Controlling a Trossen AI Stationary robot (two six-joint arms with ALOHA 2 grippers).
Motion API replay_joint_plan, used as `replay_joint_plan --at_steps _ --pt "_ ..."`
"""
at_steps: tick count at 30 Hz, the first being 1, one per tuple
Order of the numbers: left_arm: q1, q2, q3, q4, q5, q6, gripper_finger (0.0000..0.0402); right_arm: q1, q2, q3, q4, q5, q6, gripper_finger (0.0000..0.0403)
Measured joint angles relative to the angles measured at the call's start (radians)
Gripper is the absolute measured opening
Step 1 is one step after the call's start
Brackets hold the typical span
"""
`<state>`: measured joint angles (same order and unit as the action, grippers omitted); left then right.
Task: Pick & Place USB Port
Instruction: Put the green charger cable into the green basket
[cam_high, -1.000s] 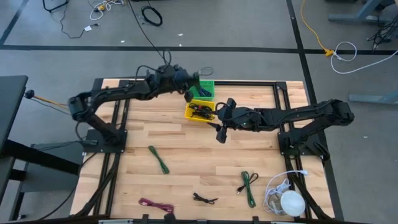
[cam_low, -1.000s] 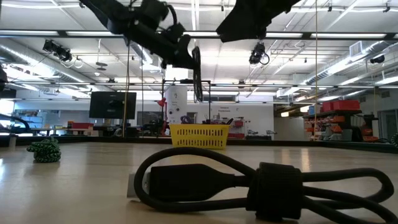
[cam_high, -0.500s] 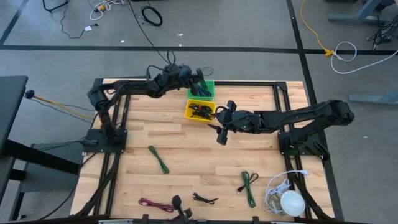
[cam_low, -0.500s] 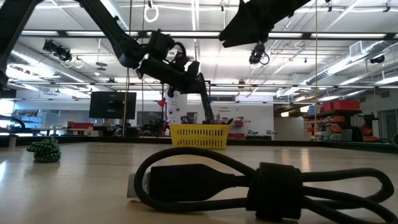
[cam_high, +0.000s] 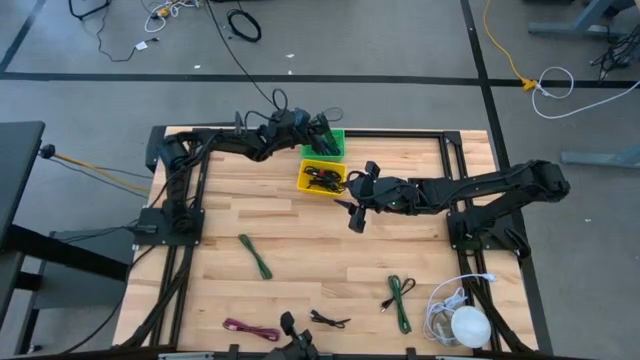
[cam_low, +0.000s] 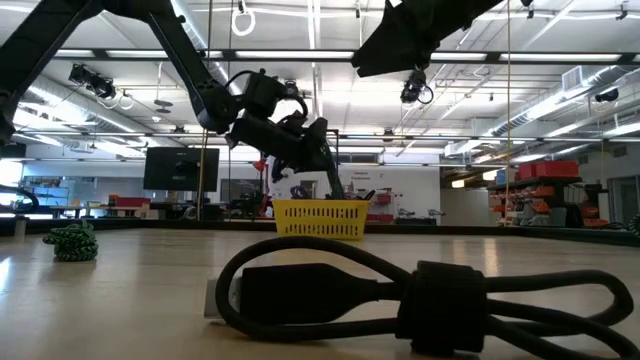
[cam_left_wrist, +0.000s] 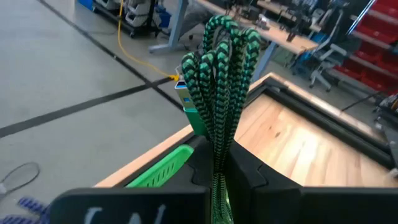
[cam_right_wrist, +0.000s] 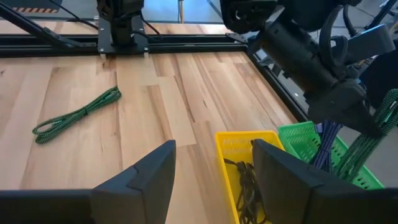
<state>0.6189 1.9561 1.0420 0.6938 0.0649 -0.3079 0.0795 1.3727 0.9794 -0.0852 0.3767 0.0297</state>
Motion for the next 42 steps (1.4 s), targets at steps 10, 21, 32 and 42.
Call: replay_joint_plan --at_steps 10,21,32,42 --pt "-0.020 0.053 0.000 0.014 -0.040 -0.069 0.0033 0.000 0.000 0.000 0.006 0.000 -0.012 0.0215" --pt "-0.024 0.054 0.000 0.007 -0.043 -0.080 0.0125 0.000 0.000 0.000 0.006 0.000 -0.012 0.0215" --pt "-0.024 0.050 0.000 0.006 -0.016 -0.082 0.0149 0.000 0.000 -0.001 0.005 0.000 -0.012 0.0215" --pt "-0.024 0.043 0.000 -0.022 -0.017 -0.073 0.0172 0.000 0.000 -0.001 0.005 0.000 -0.012 0.0215"
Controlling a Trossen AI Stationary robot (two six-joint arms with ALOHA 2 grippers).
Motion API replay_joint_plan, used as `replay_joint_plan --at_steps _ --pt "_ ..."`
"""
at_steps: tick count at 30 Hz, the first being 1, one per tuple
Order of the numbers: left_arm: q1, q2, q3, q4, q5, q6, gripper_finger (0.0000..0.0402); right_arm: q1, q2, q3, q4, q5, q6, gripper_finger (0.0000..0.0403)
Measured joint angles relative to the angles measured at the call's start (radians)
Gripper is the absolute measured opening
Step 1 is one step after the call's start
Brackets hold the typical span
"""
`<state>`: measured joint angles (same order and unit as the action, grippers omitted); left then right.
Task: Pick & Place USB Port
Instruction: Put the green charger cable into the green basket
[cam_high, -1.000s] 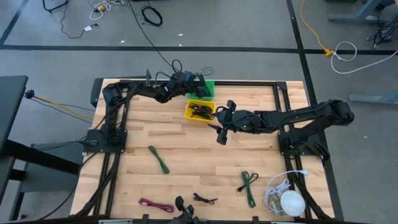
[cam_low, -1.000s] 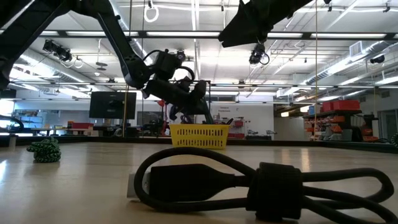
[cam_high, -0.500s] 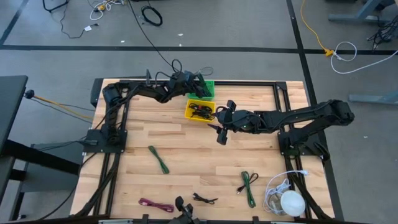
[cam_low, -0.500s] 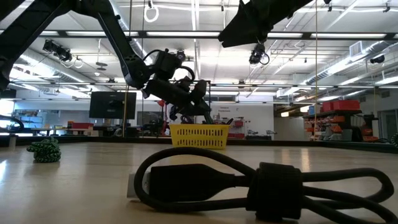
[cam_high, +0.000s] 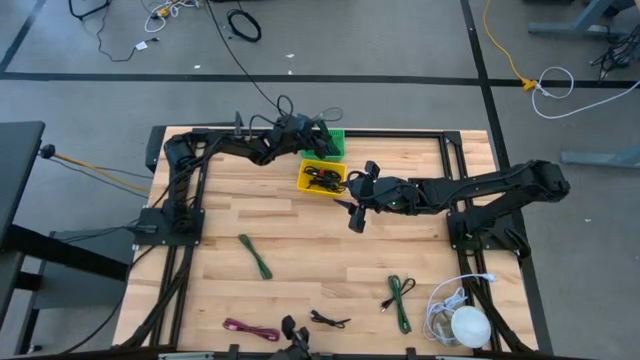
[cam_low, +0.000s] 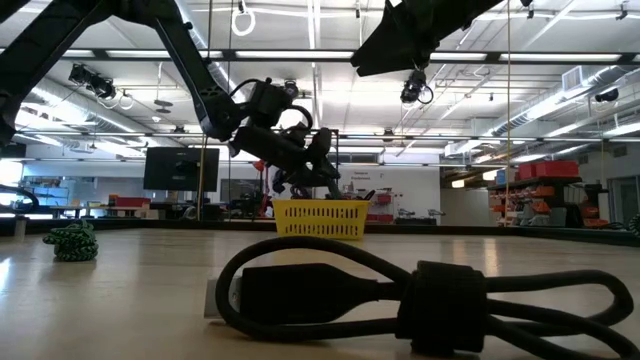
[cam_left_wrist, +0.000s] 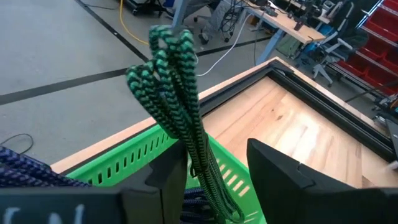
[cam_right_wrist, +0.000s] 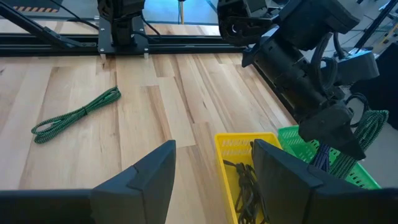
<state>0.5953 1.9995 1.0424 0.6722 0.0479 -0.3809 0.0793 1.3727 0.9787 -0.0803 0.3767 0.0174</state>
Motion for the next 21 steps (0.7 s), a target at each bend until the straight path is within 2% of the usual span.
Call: replay_joint_plan --at_steps 8,12,21 --pt "0.002 -0.001 0.000 -0.007 0.000 -0.006 0.0218 0.000 0.000 0.000 0.000 0.000 0.000 0.0215" --pt "0.008 -0.002 0.000 -0.022 -0.017 0.006 0.0229 0.000 0.000 0.000 0.000 0.000 0.000 0.0215" --pt "0.044 -0.088 0.000 -0.284 -0.126 0.128 0.0217 0.000 0.000 0.000 -0.001 0.000 0.000 0.0215"
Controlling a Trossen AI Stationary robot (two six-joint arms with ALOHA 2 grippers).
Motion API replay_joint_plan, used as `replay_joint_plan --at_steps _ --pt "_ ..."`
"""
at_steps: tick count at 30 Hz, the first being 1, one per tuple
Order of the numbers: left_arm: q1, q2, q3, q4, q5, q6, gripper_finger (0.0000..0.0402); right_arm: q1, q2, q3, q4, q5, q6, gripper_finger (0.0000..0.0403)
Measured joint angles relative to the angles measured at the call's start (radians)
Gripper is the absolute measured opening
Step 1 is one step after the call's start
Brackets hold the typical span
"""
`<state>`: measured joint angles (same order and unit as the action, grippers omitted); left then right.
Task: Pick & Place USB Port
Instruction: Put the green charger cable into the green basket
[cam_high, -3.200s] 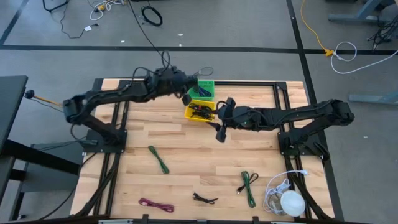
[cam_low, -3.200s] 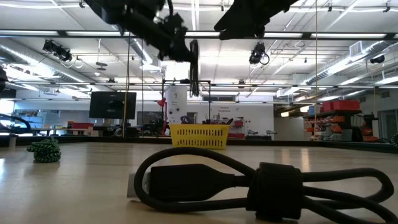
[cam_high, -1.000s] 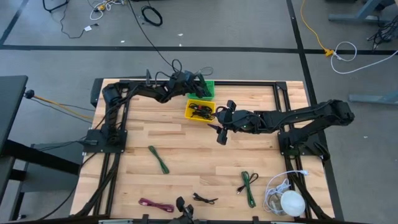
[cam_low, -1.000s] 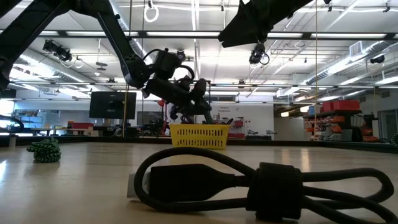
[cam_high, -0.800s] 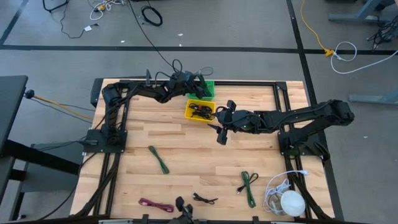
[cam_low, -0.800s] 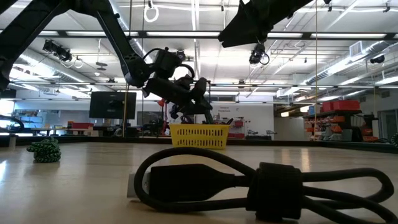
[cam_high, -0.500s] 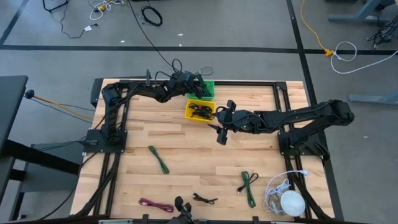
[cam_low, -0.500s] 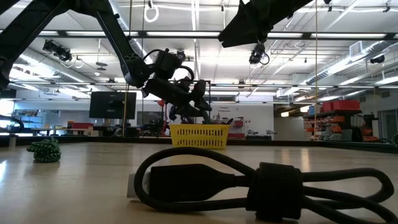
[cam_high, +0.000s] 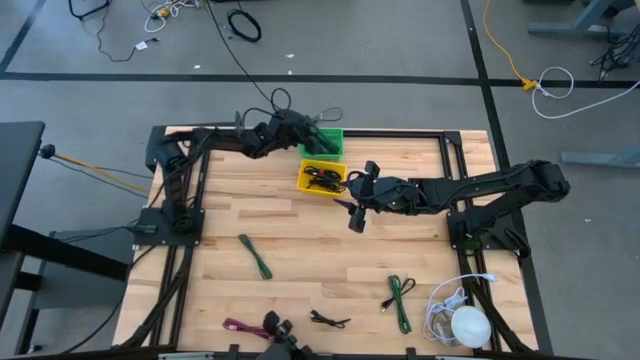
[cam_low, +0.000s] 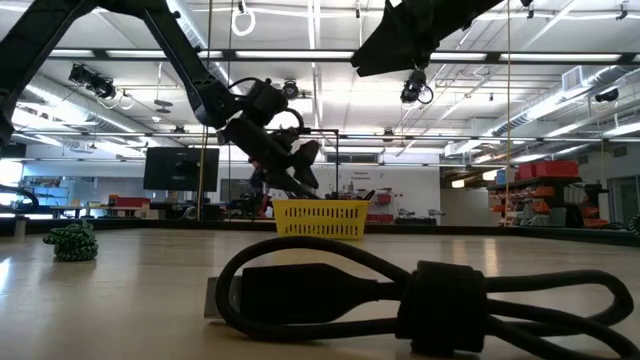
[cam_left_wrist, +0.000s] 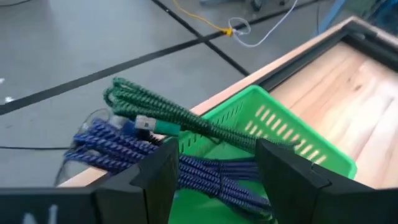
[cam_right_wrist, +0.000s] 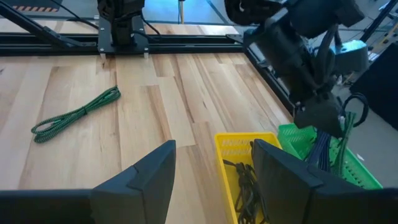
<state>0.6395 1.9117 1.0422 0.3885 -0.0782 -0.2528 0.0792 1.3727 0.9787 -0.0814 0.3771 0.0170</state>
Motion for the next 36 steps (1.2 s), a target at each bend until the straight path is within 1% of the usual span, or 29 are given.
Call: replay_joint_plan --at_steps 3,11,13,16,20,24,26,27,30,34,36 --pt "-0.001 -0.038 0.000 -0.058 -0.004 0.038 0.0216 -0.003 0.000 0.000 0.000 0.013 -0.003 0.0215" --pt "-0.024 -0.152 0.000 -0.113 0.003 0.074 0.0216 -0.025 0.000 0.000 0.002 0.029 -0.002 0.0215" --pt "-0.028 -0.188 0.000 -0.179 0.005 0.136 0.0216 -0.026 0.000 0.000 -0.004 0.029 -0.001 0.0215" --pt "-0.037 -0.253 0.001 -0.415 0.044 0.258 0.0216 -0.026 0.000 0.000 -0.024 0.025 0.004 0.0215" --pt "-0.085 -0.333 0.001 -0.869 0.109 0.347 0.0216 -0.028 0.000 0.000 -0.049 0.025 0.020 0.0215" --pt "-0.207 -0.368 0.000 -1.252 0.183 0.365 0.0215 -0.031 0.000 0.000 -0.042 0.032 0.021 0.0215" --pt "-0.296 -0.371 0.000 -1.376 0.174 0.341 0.0215 -0.034 0.000 0.000 -0.038 0.033 0.021 0.0215" --pt "-0.348 -0.371 -0.001 -1.418 0.153 0.333 0.0215 -0.034 0.000 0.000 -0.036 0.033 0.028 0.0215" --pt "-0.502 -0.371 -0.022 -1.492 0.101 0.317 0.0215 -0.034 0.000 0.000 -0.031 0.033 0.046 0.0215" --pt "-0.697 -0.371 -0.067 -1.482 0.064 0.313 0.0215 -0.034 0.000 0.000 -0.031 0.030 0.075 0.0215" --pt "-0.782 -0.371 -0.091 -1.472 0.019 0.293 0.0215 -0.034 0.000 0.000 -0.031 0.025 0.080 0.0215"
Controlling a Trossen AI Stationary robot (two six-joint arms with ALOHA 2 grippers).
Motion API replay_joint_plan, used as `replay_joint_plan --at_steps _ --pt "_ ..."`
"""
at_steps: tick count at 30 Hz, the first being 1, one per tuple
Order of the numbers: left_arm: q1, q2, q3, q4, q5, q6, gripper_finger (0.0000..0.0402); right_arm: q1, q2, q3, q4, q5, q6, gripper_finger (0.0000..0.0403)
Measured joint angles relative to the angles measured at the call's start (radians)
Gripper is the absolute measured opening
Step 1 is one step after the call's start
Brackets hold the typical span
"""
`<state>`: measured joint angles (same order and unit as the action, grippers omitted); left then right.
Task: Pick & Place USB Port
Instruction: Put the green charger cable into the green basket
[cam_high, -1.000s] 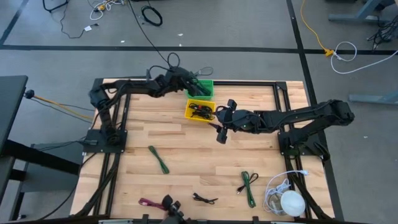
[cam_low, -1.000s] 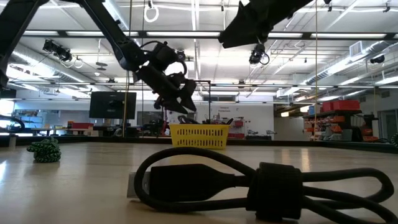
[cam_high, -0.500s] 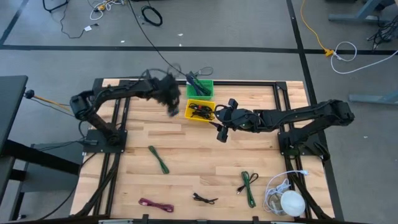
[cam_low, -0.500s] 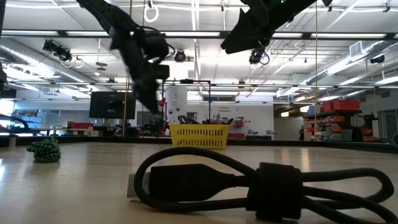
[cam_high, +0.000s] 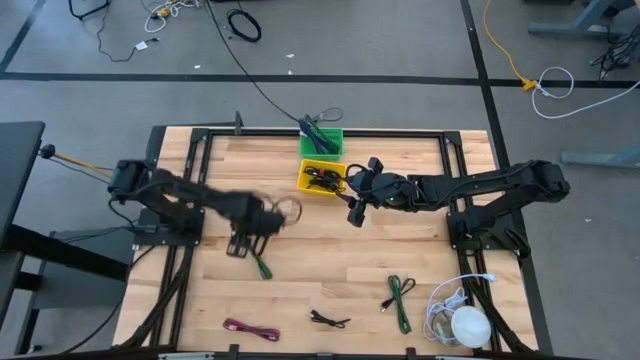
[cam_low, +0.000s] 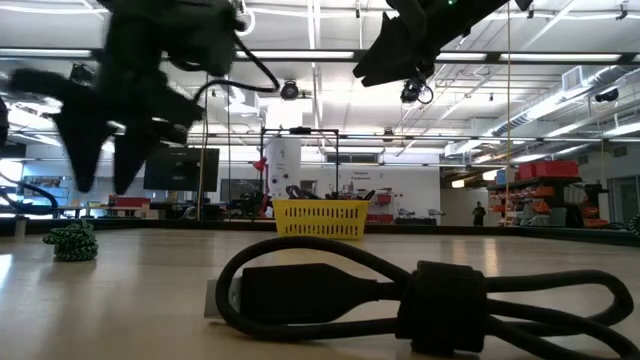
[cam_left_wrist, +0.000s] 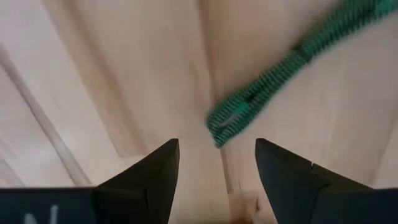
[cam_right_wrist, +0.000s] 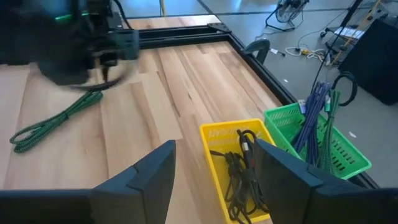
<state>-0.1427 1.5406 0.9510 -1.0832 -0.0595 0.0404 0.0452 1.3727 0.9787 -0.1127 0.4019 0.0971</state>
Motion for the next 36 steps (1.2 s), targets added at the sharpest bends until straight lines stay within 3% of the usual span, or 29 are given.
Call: replay_joint_plan --at_steps 10,15,23,27,32,36 --pt "-0.255 0.000 -0.096 0.207 -0.122 -0.003 0.0215 0.000 0.000 0.000 0.001 0.000 0.020 0.0215" --pt "-0.295 0.000 -0.131 0.301 -0.171 -0.002 0.0215 0.000 0.000 0.000 0.001 0.000 0.022 0.0215" --pt "-0.298 -0.003 -0.214 0.442 -0.120 -0.002 0.0212 0.000 0.000 0.000 0.002 0.000 0.023 0.0215" --pt "-0.292 -0.003 -0.219 0.445 -0.106 -0.023 0.0161 0.000 0.000 0.000 0.005 0.000 0.022 0.0215" --pt "-0.269 0.000 -0.211 0.441 -0.020 -0.046 0.0026 0.000 0.000 0.000 0.005 0.001 0.022 0.0215" --pt "-0.253 0.000 -0.211 0.462 -0.027 -0.116 0.0020 0.000 0.000 0.000 0.004 0.000 0.022 0.0215"
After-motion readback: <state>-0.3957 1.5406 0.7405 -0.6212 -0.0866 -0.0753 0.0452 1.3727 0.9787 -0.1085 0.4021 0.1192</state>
